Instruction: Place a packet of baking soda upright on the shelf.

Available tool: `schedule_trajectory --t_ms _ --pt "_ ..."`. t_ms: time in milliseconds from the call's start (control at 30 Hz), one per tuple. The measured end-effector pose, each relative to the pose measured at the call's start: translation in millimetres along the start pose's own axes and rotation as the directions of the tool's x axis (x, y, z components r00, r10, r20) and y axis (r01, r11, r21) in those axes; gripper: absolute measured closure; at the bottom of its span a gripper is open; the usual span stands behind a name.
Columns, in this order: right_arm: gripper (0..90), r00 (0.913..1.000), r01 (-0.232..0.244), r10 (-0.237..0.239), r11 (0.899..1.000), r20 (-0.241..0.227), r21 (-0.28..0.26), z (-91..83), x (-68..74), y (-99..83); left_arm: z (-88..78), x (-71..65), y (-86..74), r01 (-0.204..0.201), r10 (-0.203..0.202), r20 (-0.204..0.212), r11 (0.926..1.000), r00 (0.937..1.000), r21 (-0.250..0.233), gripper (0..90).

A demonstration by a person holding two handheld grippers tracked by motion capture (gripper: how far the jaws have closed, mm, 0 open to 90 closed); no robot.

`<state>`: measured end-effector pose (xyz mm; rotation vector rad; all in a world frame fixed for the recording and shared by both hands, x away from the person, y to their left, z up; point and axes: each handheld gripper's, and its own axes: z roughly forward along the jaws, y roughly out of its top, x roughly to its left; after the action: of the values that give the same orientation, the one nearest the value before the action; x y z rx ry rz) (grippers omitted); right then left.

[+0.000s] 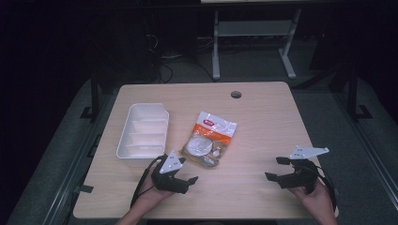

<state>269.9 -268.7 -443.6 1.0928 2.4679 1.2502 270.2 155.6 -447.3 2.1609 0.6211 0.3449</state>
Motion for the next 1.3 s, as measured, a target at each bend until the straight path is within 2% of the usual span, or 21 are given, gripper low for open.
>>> schedule_trajectory --t_ms 133,200,233,267,333,367,433,467,533,633,700,733,767,833,900,1033,1167,1200,1300 --pt "18.6 1.0000 0.003 -0.003 1.000 -0.002 0.004 2.2 1.3 0.7 0.2 0.4 0.7 0.008 -0.008 0.001 0.9999 1.0000 -0.007 21.9" --pt "18.6 0.9996 -0.028 0.028 0.999 0.008 0.016 4.4 1.9 0.9 -0.7 1.5 2.1 0.008 -0.008 -0.004 0.9998 1.0000 -0.017 26.1" --pt "18.6 0.9996 -0.028 0.028 0.999 0.008 0.016 4.4 1.9 0.9 -0.8 1.9 2.8 0.012 -0.012 -0.008 0.9997 0.9999 -0.020 26.1" --pt "18.6 0.9989 -0.047 0.047 0.999 0.008 0.021 5.9 1.6 0.9 -0.4 3.8 6.3 0.018 -0.018 -0.017 0.9998 0.9997 -0.010 29.7" --pt "18.6 0.9988 -0.048 0.048 0.999 0.006 0.021 6.6 1.7 1.5 0.0 4.4 7.9 0.024 -0.024 -0.022 0.9997 0.9995 -0.007 33.3" --pt "18.6 0.9987 -0.050 0.050 0.999 0.010 0.016 6.6 1.9 2.0 1.3 6.4 11.6 0.040 -0.040 -0.022 0.9992 0.9989 0.001 36.2" --pt "17.8 0.9980 -0.063 0.063 0.998 0.008 -0.004 6.6 1.8 4.2 2.0 7.2 13.1 0.047 -0.047 -0.015 0.9989 0.9988 0.000 41.8" --pt "17.8 0.9980 -0.063 0.063 0.998 0.008 -0.004 6.6 1.8 4.2 2.4 8.2 15.0 0.047 -0.047 -0.009 0.9989 0.9988 0.001 41.8" --pt "17.6 0.9976 -0.067 0.067 0.998 0.016 -0.023 6.6 1.7 8.7 3.6 9.0 18.3 0.047 -0.047 -0.011 0.9989 0.9988 -0.007 49.5" --pt "18.7 0.9976 -0.065 0.065 0.998 0.021 -0.023 9.2 -0.1 18.4 7.4 12.2 22.4 0.057 -0.056 -0.012 0.9983 0.9983 0.012 53.3" --pt "18.7 0.9974 -0.071 0.071 0.997 0.010 -0.022 14.0 -2.6 31.0 10.7 15.2 25.4 0.069 -0.068 -0.018 0.9975 0.9975 0.019 58.5" --pt "18.7 0.9974 -0.071 0.071 0.997 0.010 -0.022 14.0 -2.6 31.0 12.3 16.3 26.6 0.078 -0.077 -0.022 0.9968 0.9968 0.019 58.5" --pt "17.1 0.9975 -0.071 0.071 0.997 -0.007 -0.021 18.1 -2.9 39.3 19.0 20.3 29.7 0.105 -0.104 -0.017 0.9936 0.9944 0.042 59.9" --pt "17.0 0.9974 -0.070 0.070 0.997 -0.017 -0.024 20.1 -2.7 42.8 22.6 21.6 30.3 0.113 -0.112 -0.014 0.9922 0.9936 0.053 59.9" --pt "16.9 0.9986 -0.047 0.046 0.999 -0.026 -0.016 27.1 -0.8 51.7 32.2 24.0 31.7 0.117 -0.117 -0.009 0.9883 0.9931 0.097 62.2" --pt "16.8 0.9996 -0.021 0.021 1.000 -0.019 0.003 36.6 1.6 61.8 38.9 25.9 35.1 0.114 -0.111 -0.035 0.9880 0.9932 0.105 65.7" --pt "15.8 0.9990 -0.045 0.045 0.999 0.000 0.016 42.9 -0.6 72.1 42.2 28.6 38.8 0.127 -0.123 -0.046 0.9865 0.9913 0.103 68.2" --pt "15.9 0.9978 -0.060 0.060 0.998 -0.027 0.009 47.0 -3.5 79.6 43.5 29.2 39.5 0.125 -0.120 -0.052 0.9872 0.9914 0.099 69.4" --pt "14.9 0.9986 -0.051 0.051 0.999 -0.016 -0.005 53.2 -5.4 91.8 49.5 31.2 38.5 0.128 -0.122 -0.056 0.9857 0.9909 0.110 70.6"
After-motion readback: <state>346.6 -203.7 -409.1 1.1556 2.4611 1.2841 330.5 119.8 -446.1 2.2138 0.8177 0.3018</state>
